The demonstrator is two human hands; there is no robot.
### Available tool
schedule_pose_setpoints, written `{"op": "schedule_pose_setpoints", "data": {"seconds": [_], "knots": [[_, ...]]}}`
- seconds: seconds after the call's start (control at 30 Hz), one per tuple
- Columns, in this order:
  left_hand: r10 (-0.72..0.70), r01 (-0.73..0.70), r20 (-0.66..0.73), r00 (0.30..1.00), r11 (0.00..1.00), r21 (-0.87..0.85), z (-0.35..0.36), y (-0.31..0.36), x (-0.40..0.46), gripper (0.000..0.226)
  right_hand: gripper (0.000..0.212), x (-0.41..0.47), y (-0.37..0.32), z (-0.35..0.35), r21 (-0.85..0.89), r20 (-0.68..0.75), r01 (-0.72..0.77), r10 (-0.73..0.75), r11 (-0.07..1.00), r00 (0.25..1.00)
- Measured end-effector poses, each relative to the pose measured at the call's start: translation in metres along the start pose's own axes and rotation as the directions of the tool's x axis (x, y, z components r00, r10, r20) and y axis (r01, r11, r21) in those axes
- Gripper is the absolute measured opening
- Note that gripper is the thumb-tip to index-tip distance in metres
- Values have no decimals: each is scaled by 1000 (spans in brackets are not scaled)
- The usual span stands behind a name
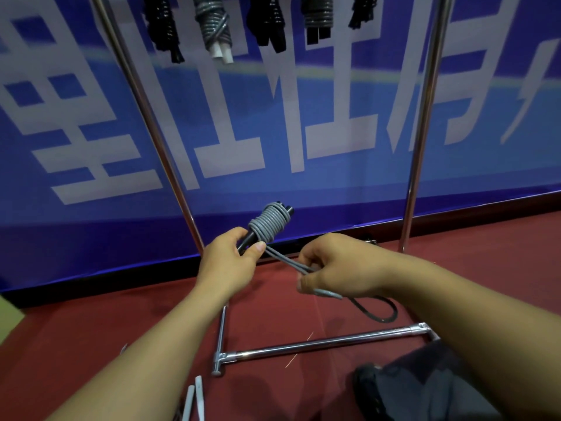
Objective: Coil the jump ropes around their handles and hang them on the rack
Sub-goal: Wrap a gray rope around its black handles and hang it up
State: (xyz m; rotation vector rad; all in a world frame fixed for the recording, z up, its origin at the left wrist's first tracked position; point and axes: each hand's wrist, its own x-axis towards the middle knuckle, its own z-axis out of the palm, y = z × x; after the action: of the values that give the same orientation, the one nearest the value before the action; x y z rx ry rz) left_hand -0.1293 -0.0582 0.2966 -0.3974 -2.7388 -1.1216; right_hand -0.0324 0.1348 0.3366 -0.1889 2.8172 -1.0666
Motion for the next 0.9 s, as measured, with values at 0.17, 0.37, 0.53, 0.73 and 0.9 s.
{"op": "schedule_pose_setpoints", "data": {"seconds": [0.17,0.37,0.53,0.73,0.9], "knots": [[-13,13,10,1000,998,69,1,1,0,11,5,-4,6,-1,44,-6,12,-12,999,1000],[-40,15,155,987,987,159,5,2,-1,19,13,-5,11,-4,77,-97,6,1,997,995],[-45,1,250,967,985,175,8,3,-2,21,20,3,13,-2,36,-198,-10,17,999,980],[-8,-83,414,910,976,201,13,7,-6,16,12,8,15,0,-106,-290,35,-64,994,955],[-11,-108,585,811,980,168,17,10,-15,18,15,11,23,-1,-210,-286,44,-105,977,952]]}}
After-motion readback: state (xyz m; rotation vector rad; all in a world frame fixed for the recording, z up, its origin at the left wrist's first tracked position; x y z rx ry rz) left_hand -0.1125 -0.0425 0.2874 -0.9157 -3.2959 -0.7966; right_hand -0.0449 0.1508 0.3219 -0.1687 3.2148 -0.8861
